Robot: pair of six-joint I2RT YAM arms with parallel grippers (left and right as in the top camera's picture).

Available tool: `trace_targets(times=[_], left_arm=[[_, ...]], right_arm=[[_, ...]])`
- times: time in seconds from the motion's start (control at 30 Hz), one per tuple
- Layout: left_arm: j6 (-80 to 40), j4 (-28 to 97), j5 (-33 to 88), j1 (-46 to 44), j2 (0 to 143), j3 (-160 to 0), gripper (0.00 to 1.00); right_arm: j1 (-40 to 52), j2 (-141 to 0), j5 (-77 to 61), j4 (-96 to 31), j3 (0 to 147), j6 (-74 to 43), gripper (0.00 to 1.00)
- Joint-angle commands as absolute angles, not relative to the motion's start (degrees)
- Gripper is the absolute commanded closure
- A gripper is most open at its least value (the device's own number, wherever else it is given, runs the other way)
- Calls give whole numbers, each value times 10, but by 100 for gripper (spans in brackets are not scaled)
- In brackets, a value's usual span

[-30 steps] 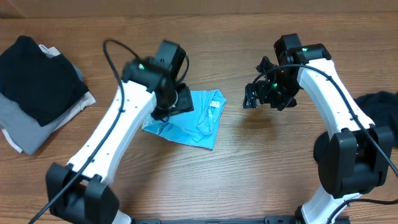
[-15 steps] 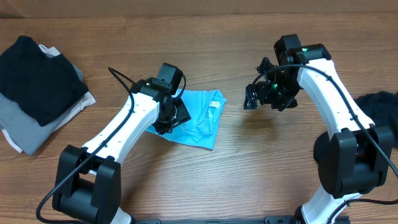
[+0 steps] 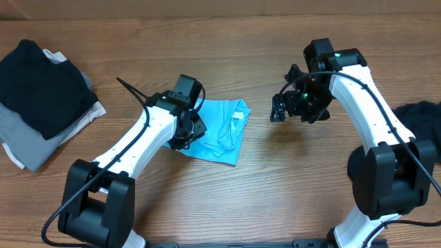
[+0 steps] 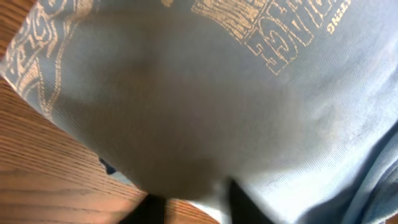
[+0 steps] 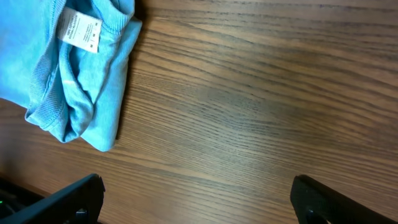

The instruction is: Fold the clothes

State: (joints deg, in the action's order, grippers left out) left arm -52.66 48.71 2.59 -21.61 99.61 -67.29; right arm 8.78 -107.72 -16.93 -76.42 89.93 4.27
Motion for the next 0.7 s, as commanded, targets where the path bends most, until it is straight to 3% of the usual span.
trace_targets(times=[0.0, 0.37, 0.57, 0.67], left_arm=[[-527, 486, 8, -209, 990, -668, 86], [-518, 488, 4, -197, 990, -668, 96], [-516, 618, 19, -203, 990, -667, 96], [-514, 623, 18, -203, 990, -656, 96]], right_arm=[[90, -1062, -166, -764, 900, 46, 0], [90, -1062, -166, -764, 900, 45, 0], [90, -1062, -166, -764, 900, 46, 0], [90, -1062, -166, -763, 900, 45, 0]])
